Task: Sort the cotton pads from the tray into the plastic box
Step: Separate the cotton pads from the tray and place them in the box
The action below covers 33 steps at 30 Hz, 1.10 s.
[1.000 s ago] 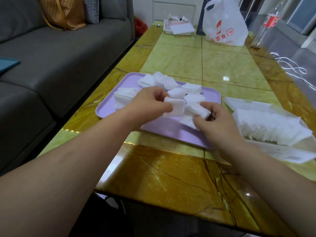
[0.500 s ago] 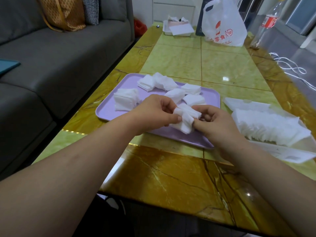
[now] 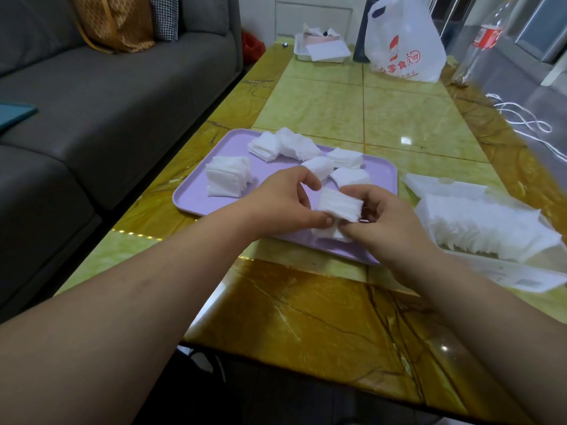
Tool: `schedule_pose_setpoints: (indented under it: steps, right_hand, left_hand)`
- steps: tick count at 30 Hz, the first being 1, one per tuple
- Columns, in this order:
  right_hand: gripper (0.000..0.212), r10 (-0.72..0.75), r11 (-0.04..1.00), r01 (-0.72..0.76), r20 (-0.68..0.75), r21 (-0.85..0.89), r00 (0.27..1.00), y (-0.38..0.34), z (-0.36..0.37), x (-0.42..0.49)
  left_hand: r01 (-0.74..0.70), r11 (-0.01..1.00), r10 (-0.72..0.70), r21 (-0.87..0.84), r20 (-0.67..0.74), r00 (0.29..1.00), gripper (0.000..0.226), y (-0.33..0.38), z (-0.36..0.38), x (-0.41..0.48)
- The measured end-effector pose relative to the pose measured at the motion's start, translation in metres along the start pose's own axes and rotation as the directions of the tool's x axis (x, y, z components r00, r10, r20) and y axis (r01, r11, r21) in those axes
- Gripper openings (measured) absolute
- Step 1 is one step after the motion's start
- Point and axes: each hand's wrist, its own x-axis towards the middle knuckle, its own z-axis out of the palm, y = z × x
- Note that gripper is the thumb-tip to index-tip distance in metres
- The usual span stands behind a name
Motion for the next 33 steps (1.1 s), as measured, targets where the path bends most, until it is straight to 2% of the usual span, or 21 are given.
schedule_pose_setpoints:
  steps: [2, 5, 10, 12, 15, 17, 20, 23, 28, 30, 33]
  right_hand:
    - [0.052, 0.011, 1.000, -0.011, 0.046, 0.005, 0.999, -0.001, 0.000, -0.001]
    - [0.056, 0.031, 0.999, -0.032, 0.074, 0.011, 0.997, -0.002, 0.002, -0.002]
    - [0.060, 0.090, 0.996, -0.088, 0.100, -0.026, 0.991, -0.005, 0.009, -0.003]
    - [0.072, 0.095, 0.995, -0.089, 0.148, -0.046, 0.984, -0.011, 0.011, -0.007]
    - [0.088, 0.060, 0.998, -0.051, 0.212, -0.048, 0.975, -0.015, 0.012, -0.009]
    - [0.088, 0.030, 0.999, -0.023, 0.172, -0.042, 0.985, -0.018, 0.008, -0.008]
    - [0.077, 0.004, 1.000, -0.003, 0.037, -0.026, 0.999, -0.021, 0.001, -0.005]
    - [0.067, 0.002, 0.999, -0.001, -0.028, 0.037, 1.000, -0.025, -0.012, -0.004]
    - [0.044, 0.020, 0.990, -0.011, -0.064, 0.139, 0.998, -0.030, -0.044, -0.011]
    - [0.031, 0.024, 0.984, -0.019, -0.027, 0.174, 0.999, -0.029, -0.060, -0.013]
    - [0.021, 0.063, 0.978, -0.064, 0.012, 0.201, 0.998, -0.025, -0.083, -0.020]
  left_hand:
    - [-0.016, 0.999, 0.014, 0.028, 0.066, 0.998, 0.051, 0.000, 0.000, -0.001]
    - [-0.058, 0.998, 0.056, 0.008, 0.133, 0.989, 0.038, 0.003, 0.004, -0.002]
    - [-0.054, 0.997, 0.047, 0.047, 0.146, 0.988, 0.029, 0.002, 0.007, -0.001]
    - [-0.063, 0.996, 0.053, 0.063, 0.146, 0.988, 0.023, 0.002, 0.010, -0.001]
    - [-0.083, 0.997, 0.082, 0.003, 0.113, 0.990, 0.020, 0.003, 0.012, 0.000]
    - [-0.078, 0.995, 0.083, -0.062, 0.094, 0.992, 0.020, 0.005, 0.011, 0.001]
    - [-0.051, 0.984, 0.061, -0.172, 0.055, 0.997, 0.023, 0.011, 0.012, 0.003]
    - [-0.019, 0.962, 0.029, -0.273, 0.032, 0.999, 0.033, 0.024, 0.015, 0.005]
    - [0.017, 0.898, 0.049, -0.439, 0.138, 0.989, 0.031, 0.045, 0.028, 0.005]
    - [-0.008, 0.875, 0.087, -0.484, 0.141, 0.986, 0.037, 0.052, 0.035, 0.006]
    - [-0.016, 0.826, 0.119, -0.563, 0.147, 0.982, 0.029, 0.066, 0.046, 0.006]
